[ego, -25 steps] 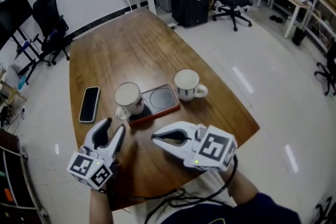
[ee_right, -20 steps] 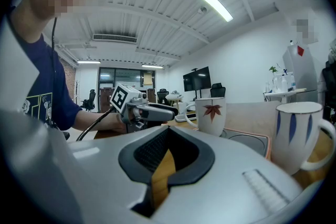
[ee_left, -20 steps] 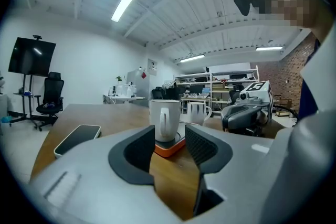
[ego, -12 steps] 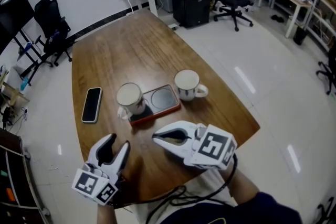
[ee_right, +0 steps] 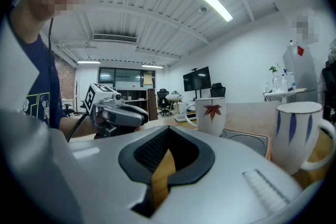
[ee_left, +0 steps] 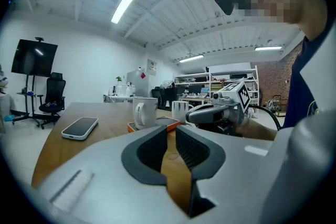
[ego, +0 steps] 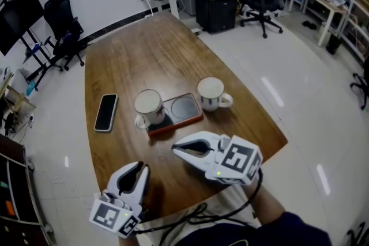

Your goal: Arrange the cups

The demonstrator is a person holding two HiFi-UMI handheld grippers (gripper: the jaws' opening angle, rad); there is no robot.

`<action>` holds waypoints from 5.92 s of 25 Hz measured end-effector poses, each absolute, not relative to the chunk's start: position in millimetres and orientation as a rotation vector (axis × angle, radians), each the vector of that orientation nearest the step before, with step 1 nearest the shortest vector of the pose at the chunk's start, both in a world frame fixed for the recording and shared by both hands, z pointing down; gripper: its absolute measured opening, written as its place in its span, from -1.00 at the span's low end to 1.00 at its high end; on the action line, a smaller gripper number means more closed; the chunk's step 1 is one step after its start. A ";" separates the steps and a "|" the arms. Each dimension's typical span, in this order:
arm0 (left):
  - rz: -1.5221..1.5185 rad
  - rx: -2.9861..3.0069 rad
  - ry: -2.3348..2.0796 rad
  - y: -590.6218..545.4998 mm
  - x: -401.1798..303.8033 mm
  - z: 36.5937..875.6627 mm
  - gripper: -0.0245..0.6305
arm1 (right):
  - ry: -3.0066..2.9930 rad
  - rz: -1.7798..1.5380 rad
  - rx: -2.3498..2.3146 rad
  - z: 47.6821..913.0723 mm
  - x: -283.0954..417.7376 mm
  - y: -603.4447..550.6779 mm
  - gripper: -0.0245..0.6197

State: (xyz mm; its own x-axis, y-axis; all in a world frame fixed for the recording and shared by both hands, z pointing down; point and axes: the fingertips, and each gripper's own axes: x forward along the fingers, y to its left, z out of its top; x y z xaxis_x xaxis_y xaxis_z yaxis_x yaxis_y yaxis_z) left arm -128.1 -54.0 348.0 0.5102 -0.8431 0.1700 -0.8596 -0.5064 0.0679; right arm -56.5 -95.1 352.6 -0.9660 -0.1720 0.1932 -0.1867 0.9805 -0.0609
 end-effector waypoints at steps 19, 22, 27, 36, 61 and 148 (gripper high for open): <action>0.161 2.677 -1.338 -38.6 -105.4 340.3 -0.92 | -2.942 0.116 0.268 349.6 -57.4 -96.5 -0.92; 0.156 2.679 -1.339 -38.3 -105.3 339.5 -0.92 | -2.947 0.107 0.263 348.3 -57.3 -94.9 -0.92; 0.158 2.682 -1.334 -38.8 -103.9 339.6 -0.92 | -2.947 0.096 0.275 346.0 -44.3 -87.3 -0.92; 0.179 2.687 -1.338 -38.2 -106.3 343.6 -0.92 | -2.941 0.120 0.387 344.7 -7.4 -106.3 -0.92; 0.174 2.673 -1.335 -39.3 -104.5 342.4 -0.92 | -2.931 0.132 0.507 347.3 21.6 -114.5 -0.92; 0.183 2.690 -1.322 -41.6 -104.4 349.2 -0.92 | -2.809 0.183 0.800 362.1 38.4 -272.2 0.27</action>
